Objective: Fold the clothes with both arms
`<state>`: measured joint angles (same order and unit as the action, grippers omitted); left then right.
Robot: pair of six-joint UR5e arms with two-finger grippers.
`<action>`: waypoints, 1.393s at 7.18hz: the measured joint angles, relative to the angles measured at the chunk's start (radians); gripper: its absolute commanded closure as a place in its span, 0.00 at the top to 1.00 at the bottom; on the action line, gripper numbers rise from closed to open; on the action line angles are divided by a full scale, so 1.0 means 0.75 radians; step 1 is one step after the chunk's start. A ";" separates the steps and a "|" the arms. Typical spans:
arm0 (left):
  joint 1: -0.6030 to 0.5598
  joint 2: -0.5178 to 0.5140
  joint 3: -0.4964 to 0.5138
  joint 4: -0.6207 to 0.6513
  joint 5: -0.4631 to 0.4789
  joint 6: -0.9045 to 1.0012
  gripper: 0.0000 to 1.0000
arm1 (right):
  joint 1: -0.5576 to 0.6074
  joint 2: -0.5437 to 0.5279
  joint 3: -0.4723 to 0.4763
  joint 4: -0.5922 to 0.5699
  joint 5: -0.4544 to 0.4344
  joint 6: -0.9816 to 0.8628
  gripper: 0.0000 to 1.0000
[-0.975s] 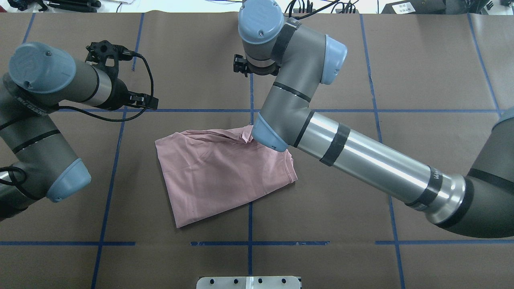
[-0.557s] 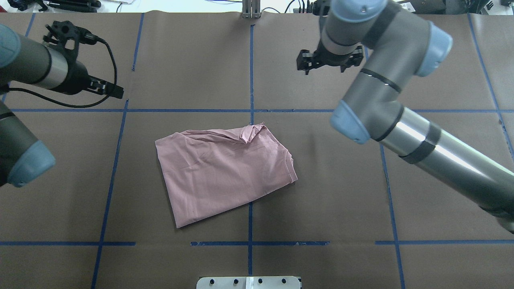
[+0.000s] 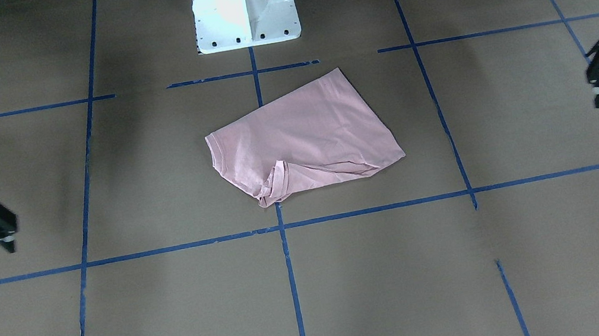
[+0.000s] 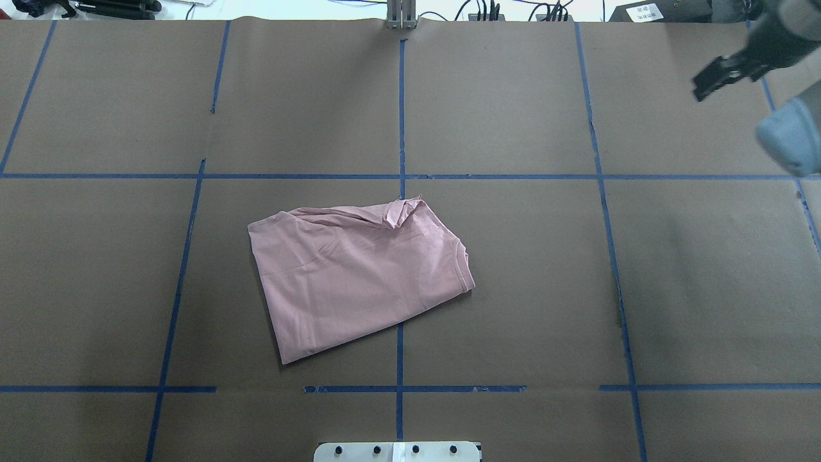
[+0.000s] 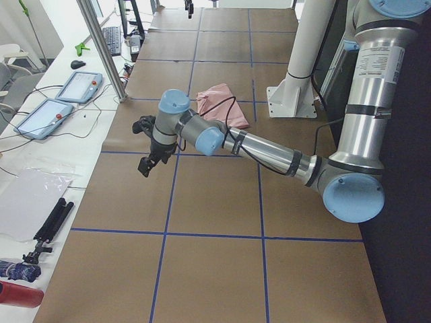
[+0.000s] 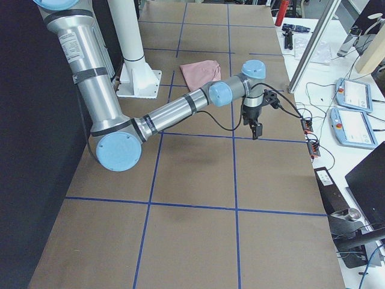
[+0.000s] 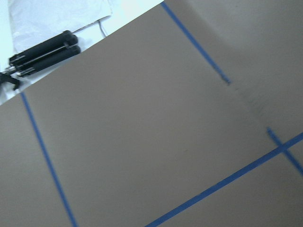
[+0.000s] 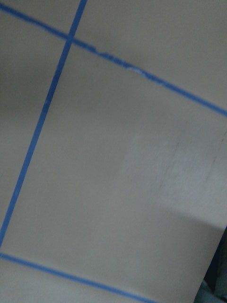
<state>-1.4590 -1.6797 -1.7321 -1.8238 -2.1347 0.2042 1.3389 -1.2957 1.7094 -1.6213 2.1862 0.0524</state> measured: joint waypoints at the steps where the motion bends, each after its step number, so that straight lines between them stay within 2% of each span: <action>1: -0.110 0.013 0.101 0.014 -0.066 0.125 1.00 | 0.120 -0.100 -0.056 0.004 0.051 -0.161 1.00; 3: -0.195 0.087 0.257 0.014 -0.137 0.188 1.00 | 0.231 -0.307 -0.139 0.021 0.073 -0.258 1.00; 5: -0.240 0.165 0.352 0.012 -0.187 0.172 1.00 | 0.267 -0.414 -0.163 0.038 0.091 -0.220 1.00; 7: -0.250 0.202 0.359 0.047 -0.348 0.071 1.00 | 0.284 -0.456 -0.132 0.040 0.131 -0.185 1.00; 8: -0.250 0.200 0.351 0.057 -0.387 0.020 1.00 | 0.285 -0.455 -0.114 0.037 0.148 -0.179 1.00; 10: -0.245 0.202 0.281 0.063 -0.356 -0.019 1.00 | 0.287 -0.453 -0.100 0.038 0.160 -0.175 1.00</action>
<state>-1.6426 -1.5282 -1.5214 -1.7769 -2.4019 0.1903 1.5538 -1.6354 1.6346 -1.5927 2.3064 -0.0787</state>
